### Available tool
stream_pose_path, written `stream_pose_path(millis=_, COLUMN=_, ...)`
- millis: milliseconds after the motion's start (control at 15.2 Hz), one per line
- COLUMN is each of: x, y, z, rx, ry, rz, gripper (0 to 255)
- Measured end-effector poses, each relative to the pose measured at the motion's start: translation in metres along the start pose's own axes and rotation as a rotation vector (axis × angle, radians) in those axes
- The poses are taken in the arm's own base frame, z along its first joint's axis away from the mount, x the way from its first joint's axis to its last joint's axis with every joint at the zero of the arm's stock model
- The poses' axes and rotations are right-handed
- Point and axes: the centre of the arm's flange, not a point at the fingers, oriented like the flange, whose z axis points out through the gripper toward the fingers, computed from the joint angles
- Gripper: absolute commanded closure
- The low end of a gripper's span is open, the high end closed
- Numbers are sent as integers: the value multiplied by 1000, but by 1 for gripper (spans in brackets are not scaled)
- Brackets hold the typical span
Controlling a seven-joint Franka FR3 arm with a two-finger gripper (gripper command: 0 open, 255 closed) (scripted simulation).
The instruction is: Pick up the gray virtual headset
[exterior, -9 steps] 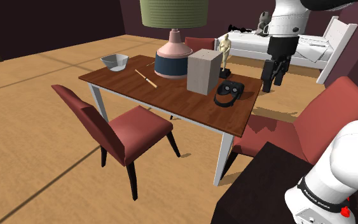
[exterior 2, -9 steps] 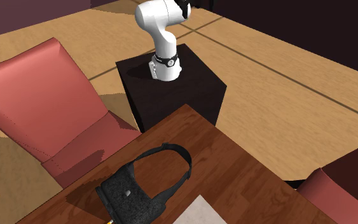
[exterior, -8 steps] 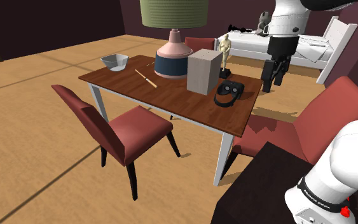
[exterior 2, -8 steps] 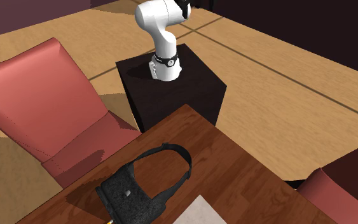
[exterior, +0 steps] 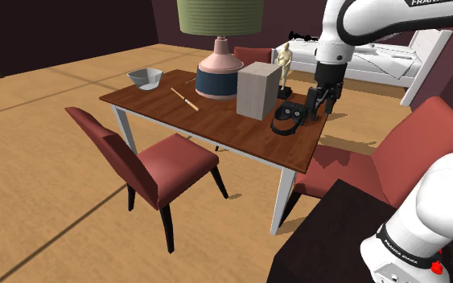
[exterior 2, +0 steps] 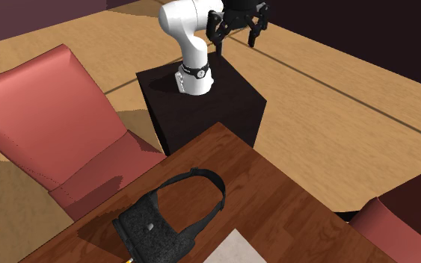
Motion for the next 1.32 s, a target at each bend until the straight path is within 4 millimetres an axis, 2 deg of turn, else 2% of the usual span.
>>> stream_pose_path(millis=396, x=62, y=15, z=34, rx=-16, ry=42, rz=68, gripper=0)
stream_pose_path(millis=1188, x=180, y=74, z=108, rx=-48, ry=125, rz=204, gripper=0)
stream_pose_path(millis=1320, x=199, y=85, z=115, rx=-53, ry=139, rz=226, gripper=0)
